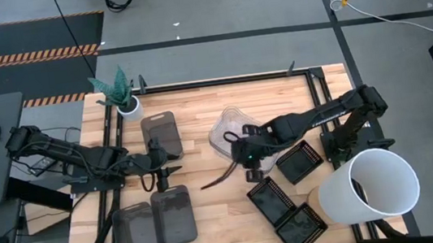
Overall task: Stack baskets by color
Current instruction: Move the stacked transparent bin
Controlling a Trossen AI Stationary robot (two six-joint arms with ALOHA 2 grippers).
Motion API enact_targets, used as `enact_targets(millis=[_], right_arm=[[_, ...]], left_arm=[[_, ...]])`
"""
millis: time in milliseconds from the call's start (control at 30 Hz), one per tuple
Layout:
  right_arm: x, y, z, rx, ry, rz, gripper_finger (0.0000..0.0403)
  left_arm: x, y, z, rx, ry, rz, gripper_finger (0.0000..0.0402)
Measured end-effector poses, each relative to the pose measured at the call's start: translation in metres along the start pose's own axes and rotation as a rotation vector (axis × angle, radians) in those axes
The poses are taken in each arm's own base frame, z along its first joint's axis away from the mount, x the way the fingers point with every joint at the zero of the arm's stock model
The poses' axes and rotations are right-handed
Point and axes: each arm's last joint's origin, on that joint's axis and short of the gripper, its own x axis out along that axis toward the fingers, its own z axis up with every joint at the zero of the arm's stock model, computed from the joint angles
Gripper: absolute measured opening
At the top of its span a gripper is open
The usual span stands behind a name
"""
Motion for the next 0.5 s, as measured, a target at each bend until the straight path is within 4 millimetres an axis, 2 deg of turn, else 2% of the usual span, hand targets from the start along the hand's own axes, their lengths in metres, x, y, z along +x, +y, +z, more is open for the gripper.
enact_targets(millis=[167, 300, 500], right_arm=[[0.022, -0.019, 0.008, -0.068, -0.009, -0.171, 0.0123], [0.041, -0.042, 0.019, -0.110, -0.028, -0.205, 0.0123], [0.069, -0.083, 0.022, -0.115, 0.042, -0.221, 0.0123]], left_arm=[[0.000, 0.000, 0.000, -0.004, -0.002, 0.000, 0.0172], [0.000, 0.000, 0.000, -0.004, 0.001, 0.000, 0.0172], [0.000, 0.000, 0.000, -0.003, 0.003, 0.001, 0.0172]])
